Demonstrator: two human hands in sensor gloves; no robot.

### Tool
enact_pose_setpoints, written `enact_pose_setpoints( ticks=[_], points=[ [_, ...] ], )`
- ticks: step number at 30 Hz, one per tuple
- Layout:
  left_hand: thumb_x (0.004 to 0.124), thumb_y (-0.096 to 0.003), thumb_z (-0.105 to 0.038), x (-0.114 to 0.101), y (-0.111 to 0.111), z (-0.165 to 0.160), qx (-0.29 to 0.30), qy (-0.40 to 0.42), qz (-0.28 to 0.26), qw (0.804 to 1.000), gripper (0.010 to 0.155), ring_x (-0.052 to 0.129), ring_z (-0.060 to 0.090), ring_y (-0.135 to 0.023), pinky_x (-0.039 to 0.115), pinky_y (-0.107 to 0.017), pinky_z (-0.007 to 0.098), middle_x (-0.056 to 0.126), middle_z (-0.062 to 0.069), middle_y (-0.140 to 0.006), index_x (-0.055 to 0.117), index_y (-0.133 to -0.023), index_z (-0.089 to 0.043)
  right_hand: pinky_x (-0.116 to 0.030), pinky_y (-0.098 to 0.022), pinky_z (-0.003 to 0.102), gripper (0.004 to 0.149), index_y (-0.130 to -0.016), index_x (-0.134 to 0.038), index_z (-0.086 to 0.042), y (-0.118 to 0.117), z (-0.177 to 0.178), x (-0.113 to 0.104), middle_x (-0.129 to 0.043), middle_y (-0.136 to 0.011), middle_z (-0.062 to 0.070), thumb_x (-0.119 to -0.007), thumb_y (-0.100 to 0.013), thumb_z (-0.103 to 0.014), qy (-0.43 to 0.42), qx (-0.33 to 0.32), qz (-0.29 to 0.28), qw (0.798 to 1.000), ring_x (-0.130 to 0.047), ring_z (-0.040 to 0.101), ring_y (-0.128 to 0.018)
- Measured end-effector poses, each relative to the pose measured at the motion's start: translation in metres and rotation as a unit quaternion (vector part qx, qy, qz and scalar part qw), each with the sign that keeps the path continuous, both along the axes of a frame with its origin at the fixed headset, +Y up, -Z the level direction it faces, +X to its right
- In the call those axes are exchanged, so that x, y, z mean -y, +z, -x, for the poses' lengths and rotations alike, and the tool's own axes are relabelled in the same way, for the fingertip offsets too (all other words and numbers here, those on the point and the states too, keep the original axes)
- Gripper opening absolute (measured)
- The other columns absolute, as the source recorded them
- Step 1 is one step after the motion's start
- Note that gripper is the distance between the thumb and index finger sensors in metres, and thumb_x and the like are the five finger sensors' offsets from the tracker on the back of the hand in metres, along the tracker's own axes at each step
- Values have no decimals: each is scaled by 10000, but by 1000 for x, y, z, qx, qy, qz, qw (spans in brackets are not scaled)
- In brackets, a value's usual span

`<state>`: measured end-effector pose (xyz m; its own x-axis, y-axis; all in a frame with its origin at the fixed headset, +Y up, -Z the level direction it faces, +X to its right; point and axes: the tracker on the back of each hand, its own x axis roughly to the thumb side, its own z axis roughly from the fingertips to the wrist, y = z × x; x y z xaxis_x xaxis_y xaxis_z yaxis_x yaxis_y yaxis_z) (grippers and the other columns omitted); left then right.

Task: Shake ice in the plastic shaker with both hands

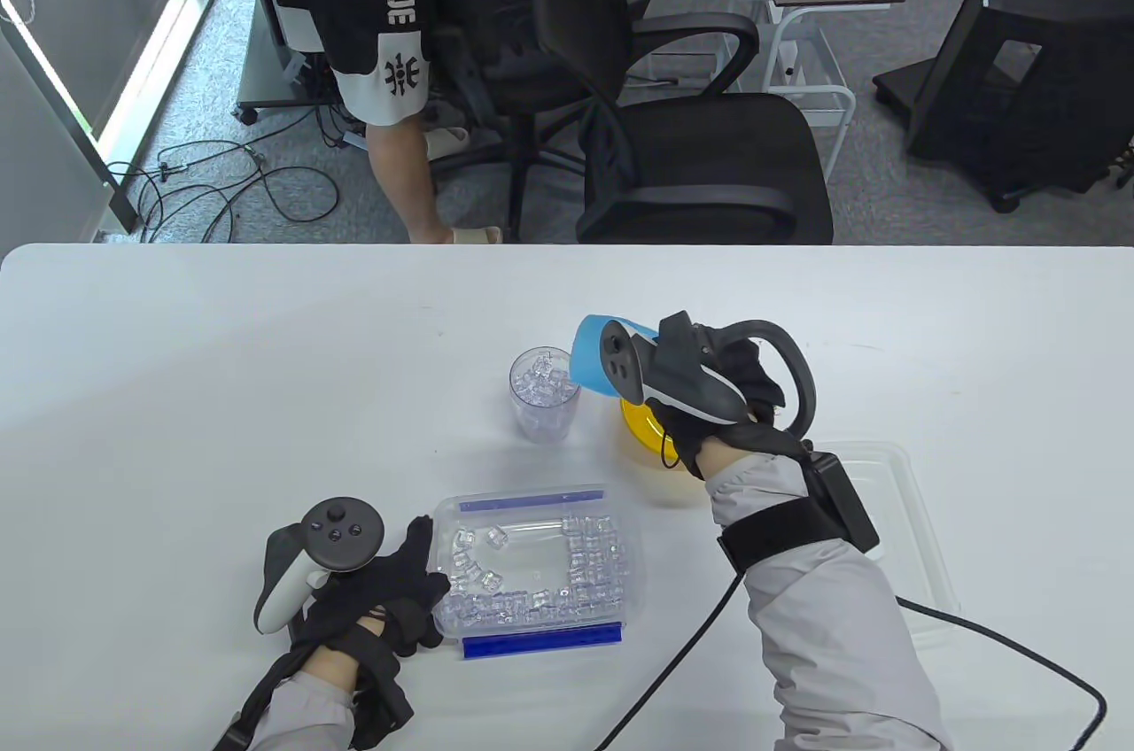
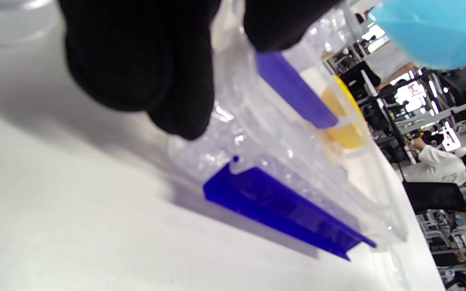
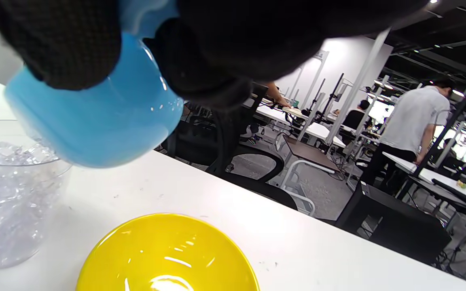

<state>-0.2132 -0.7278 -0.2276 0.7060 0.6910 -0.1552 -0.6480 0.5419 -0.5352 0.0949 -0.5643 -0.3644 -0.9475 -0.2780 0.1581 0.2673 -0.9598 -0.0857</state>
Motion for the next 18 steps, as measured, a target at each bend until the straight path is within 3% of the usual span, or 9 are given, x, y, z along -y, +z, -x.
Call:
enact_pose_setpoints(
  ticks=[5,10,14,18],
  points=[
    [702,-623,-267,0,0,0,0,-1,-1,1000,731,1048,277,-554,945,-383,373,813,352,-907,273,-1142,16,-849,-204,388,556,-865,-832,-114,-4,-27,13,-976,-612,114,-899,-424,-445,-52,45,-1,998,-946,196,-261],
    [700,-623,-268,0,1,0,-1,-2,-2,1000,731,1046,281,-557,943,-385,377,812,353,-907,271,-1142,15,-890,-238,377,584,-928,-747,-119,-11,-58,57,-955,-677,112,-907,-436,-391,-129,121,2,984,-980,191,-328],
    [696,-623,-268,0,1,-1,-2,-7,-7,1000,731,1043,285,-566,941,-391,381,805,354,-913,268,-1141,18,-910,-327,424,601,-954,-666,-66,-6,-76,91,-896,-776,166,-879,-458,-331,-197,192,12,961,-995,254,-460],
    [694,-623,-268,0,2,-2,-3,-8,-8,1000,730,1041,287,-572,940,-394,384,802,354,-915,268,-1141,19,-859,-410,482,583,-959,-654,-60,-1,-90,125,-796,-857,220,-845,-476,-325,-280,254,20,926,-928,317,-566]
  ],
)
